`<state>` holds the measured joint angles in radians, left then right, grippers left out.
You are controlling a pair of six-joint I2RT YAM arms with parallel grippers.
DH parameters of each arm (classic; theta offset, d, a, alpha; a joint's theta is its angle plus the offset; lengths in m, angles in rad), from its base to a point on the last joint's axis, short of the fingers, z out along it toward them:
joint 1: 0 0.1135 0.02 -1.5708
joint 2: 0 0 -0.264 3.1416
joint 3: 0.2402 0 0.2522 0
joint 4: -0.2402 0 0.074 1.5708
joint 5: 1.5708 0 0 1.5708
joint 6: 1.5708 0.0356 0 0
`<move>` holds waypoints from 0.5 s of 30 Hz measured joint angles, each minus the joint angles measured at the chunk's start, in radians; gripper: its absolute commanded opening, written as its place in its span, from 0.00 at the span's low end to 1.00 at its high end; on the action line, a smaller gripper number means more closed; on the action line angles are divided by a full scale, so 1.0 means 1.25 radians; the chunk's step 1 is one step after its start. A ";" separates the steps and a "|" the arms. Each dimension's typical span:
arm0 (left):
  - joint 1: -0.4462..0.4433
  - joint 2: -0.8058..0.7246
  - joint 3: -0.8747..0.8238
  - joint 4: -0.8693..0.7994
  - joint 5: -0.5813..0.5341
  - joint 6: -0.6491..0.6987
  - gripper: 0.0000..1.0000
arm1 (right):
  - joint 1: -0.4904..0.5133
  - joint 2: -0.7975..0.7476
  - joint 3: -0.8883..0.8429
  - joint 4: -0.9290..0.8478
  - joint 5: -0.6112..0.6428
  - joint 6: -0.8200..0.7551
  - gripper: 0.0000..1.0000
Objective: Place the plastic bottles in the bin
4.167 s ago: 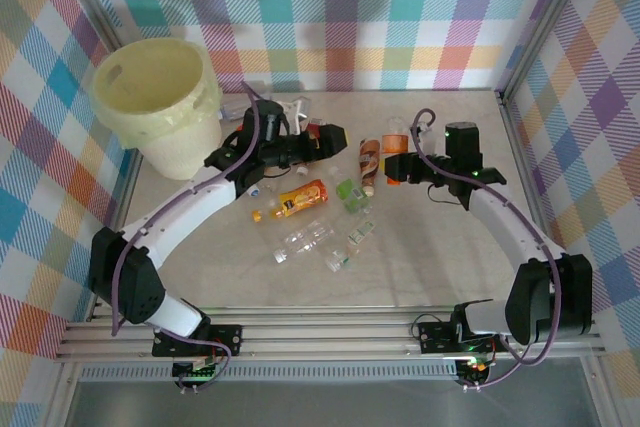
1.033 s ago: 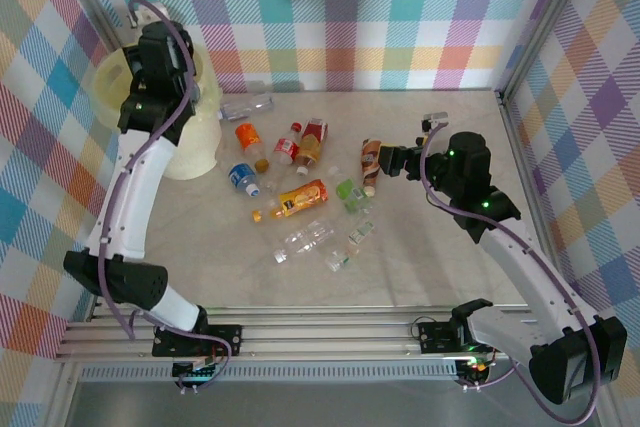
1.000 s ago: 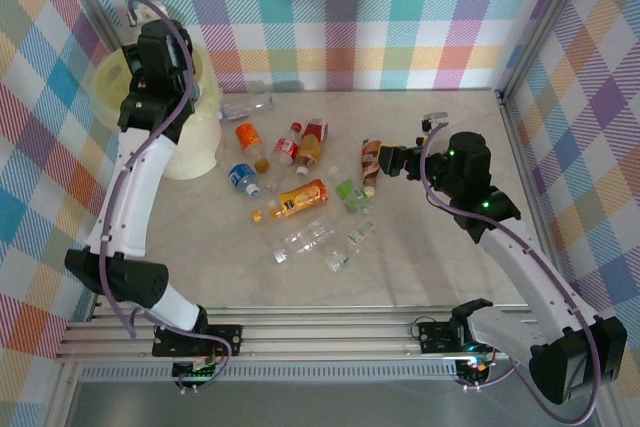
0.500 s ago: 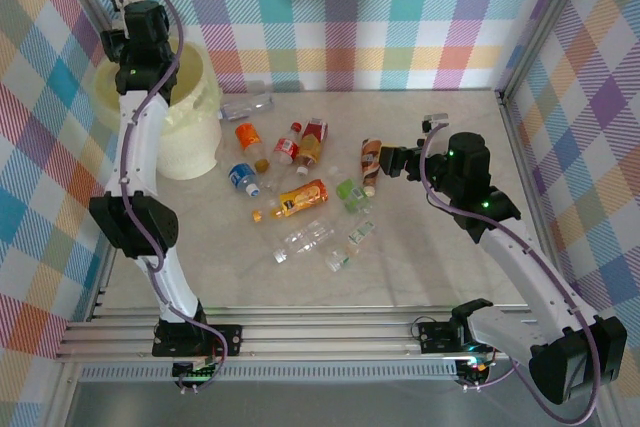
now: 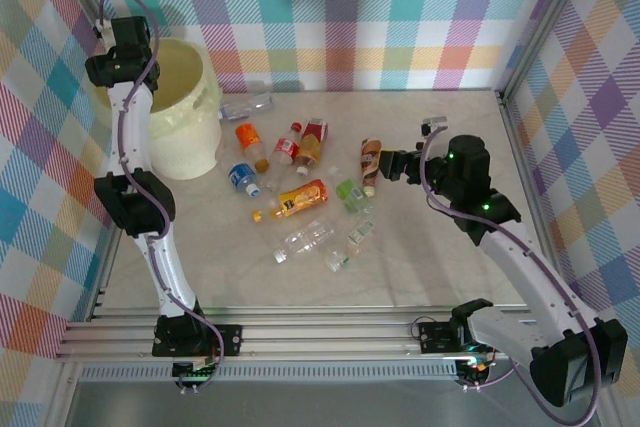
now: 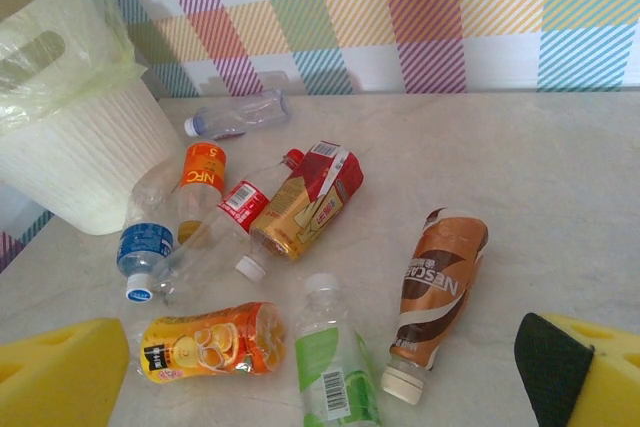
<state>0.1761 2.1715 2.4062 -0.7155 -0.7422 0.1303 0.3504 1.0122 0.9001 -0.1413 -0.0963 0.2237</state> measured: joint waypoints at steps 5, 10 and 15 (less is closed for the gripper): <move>0.003 0.039 0.015 -0.046 -0.009 -0.024 0.59 | 0.000 -0.003 -0.002 -0.003 0.018 0.001 1.00; 0.003 0.062 0.027 -0.078 -0.012 -0.048 0.69 | 0.000 -0.010 -0.002 -0.008 0.029 0.001 1.00; 0.000 0.062 0.044 -0.093 -0.003 -0.071 0.84 | 0.000 -0.012 -0.002 -0.013 0.030 0.006 1.00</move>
<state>0.1764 2.2490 2.4607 -0.8322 -0.7456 0.0410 0.3504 0.9974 0.8974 -0.1570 -0.0593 0.2314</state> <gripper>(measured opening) 0.794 0.996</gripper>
